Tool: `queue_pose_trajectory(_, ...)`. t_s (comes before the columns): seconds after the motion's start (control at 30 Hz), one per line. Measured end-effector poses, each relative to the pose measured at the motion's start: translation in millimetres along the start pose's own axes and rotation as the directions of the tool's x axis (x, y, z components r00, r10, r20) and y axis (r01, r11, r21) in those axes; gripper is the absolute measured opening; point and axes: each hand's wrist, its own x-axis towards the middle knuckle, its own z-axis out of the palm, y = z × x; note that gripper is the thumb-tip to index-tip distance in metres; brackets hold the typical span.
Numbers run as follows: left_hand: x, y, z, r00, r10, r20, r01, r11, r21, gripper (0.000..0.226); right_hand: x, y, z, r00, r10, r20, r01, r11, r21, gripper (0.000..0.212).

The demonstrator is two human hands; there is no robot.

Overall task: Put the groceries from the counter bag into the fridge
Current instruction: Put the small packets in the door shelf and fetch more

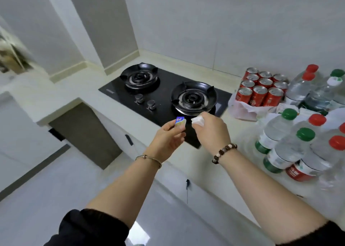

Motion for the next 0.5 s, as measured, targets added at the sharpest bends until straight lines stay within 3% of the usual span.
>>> queue_pose_trajectory(0.27,-113.0,42.3,-117.0,0.952,0.146,-0.269,-0.21,0.951,-0.226,0.041,-40.0,-132.4,56.6,0.928,-0.326,0.179,0.273,0.925,0.266,0.015)
queue_pose_trajectory(0.37,-167.7,59.2,-155.9,0.898,0.207,-0.388,-0.298,0.935,-0.191,0.034,-69.8,-184.9,74.3,0.868,-0.461,0.187,0.39,0.864,0.319,0.01)
queue_pose_trajectory(0.5,-255.0,76.5,-204.5,0.772,0.279,-0.571,-0.373,0.926,-0.051,0.032,-121.9,-261.5,96.4,0.797,-0.585,0.147,0.496,0.774,0.393,0.008)
